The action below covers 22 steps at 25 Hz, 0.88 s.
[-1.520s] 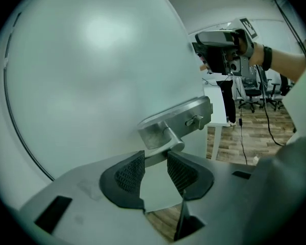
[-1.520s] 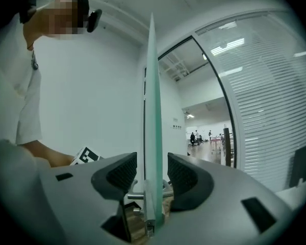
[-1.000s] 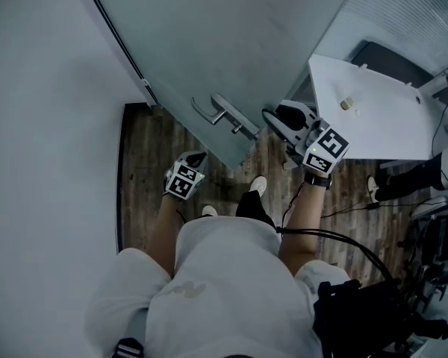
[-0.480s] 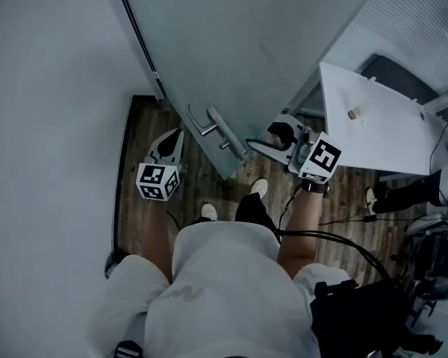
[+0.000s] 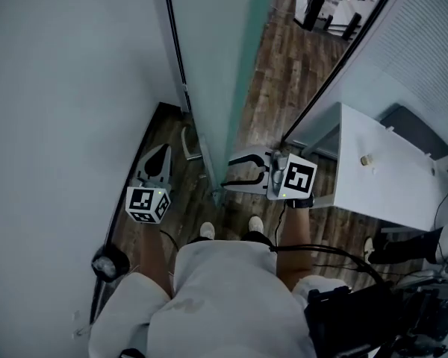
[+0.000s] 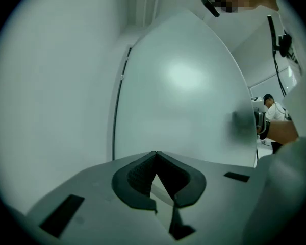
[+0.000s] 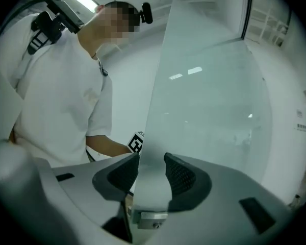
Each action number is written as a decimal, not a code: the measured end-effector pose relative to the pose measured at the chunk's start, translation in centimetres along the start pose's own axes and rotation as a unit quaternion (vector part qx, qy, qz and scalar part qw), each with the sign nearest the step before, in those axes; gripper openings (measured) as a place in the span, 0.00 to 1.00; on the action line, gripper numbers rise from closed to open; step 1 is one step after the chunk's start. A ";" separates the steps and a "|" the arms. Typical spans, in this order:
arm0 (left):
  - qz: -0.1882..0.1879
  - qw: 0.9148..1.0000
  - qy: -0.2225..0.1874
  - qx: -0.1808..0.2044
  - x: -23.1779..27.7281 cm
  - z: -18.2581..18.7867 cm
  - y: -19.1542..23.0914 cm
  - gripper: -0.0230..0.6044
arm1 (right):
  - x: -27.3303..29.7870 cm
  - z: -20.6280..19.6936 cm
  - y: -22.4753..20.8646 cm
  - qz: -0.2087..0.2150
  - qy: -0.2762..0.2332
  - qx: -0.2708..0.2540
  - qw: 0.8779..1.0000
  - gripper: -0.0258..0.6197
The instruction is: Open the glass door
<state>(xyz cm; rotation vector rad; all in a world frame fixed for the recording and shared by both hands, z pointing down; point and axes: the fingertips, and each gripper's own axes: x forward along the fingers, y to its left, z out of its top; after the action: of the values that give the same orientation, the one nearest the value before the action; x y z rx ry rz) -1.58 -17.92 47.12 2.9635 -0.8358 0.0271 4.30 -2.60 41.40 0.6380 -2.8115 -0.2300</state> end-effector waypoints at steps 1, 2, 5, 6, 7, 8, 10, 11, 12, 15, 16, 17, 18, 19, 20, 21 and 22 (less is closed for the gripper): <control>0.019 1.000 -0.003 0.000 -1.0 0.1 0.5 0.04 | 0.8 0.2 0.3 0.016 -0.001 -0.001 1.000 0.30; 0.042 0.999 -0.009 -0.002 -2.0 0.2 1.1 0.04 | 1.6 0.5 0.4 0.034 -0.006 -0.005 0.999 0.30; 0.116 0.993 -0.028 -0.010 -5.2 0.9 2.8 0.04 | 4.3 1.6 0.5 0.084 0.001 -0.025 0.996 0.29; 0.135 0.990 -0.034 -0.012 -6.2 1.0 3.5 0.04 | 5.4 1.8 0.4 0.094 0.008 -0.032 0.995 0.29; 0.151 0.988 -0.040 -0.014 -7.0 1.1 4.1 0.04 | 6.5 1.9 0.3 0.101 0.014 -0.040 0.994 0.29; 0.164 0.985 -0.045 -0.015 -7.9 1.1 4.7 0.04 | 7.6 2.0 0.2 0.106 0.017 -0.046 0.993 0.29; 0.190 0.980 -0.051 -0.017 -9.7 1.3 5.3 0.04 | 9.4 2.3 0.1 0.113 0.011 -0.051 0.992 0.29; 0.203 0.978 -0.053 -0.016 -10.6 1.5 5.4 0.04 | 10.0 2.6 0.1 0.115 0.004 -0.052 0.992 0.29; 0.218 0.974 -0.053 -0.016 -11.5 1.6 5.4 0.04 | 10.6 3.0 0.1 0.118 -0.002 -0.054 0.992 0.29; 0.269 0.962 -0.046 -0.015 -14.7 1.7 5.8 0.04 | 12.4 4.1 0.1 0.117 -0.008 -0.065 0.991 0.29; 0.287 0.957 -0.046 -0.015 -16.1 1.6 6.3 0.04 | 13.6 4.4 0.2 0.114 -0.006 -0.071 0.991 0.29; 0.303 0.952 -0.047 -0.017 -17.7 1.5 7.0 0.04 | 15.0 4.7 0.3 0.111 -0.004 -0.079 0.991 0.29; 0.318 0.947 -0.049 -0.020 -19.3 1.3 7.8 0.04 | 16.7 5.0 0.4 0.109 -0.003 -0.086 0.990 0.29; 0.331 0.942 -0.051 -0.023 -20.9 1.1 8.6 0.04 | 18.4 5.2 0.4 0.106 -0.004 -0.091 0.990 0.29; 0.342 0.938 -0.054 -0.025 -22.2 0.9 9.2 0.04 | 19.9 5.4 0.5 0.104 -0.008 -0.091 0.990 0.29; 0.352 0.934 -0.055 -0.025 -23.4 0.8 9.6 0.04 | 21.1 5.6 0.5 0.102 -0.015 -0.088 0.991 0.29; 0.361 0.930 -0.057 -0.025 -24.3 0.8 9.8 0.04 | 22.3 5.9 0.5 0.100 -0.025 -0.080 0.991 0.29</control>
<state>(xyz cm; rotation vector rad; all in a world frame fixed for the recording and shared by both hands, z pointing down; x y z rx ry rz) -27.46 -13.64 46.02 2.4494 -1.8501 -0.1285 -16.97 -11.44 40.39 0.3174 -2.8409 -0.4319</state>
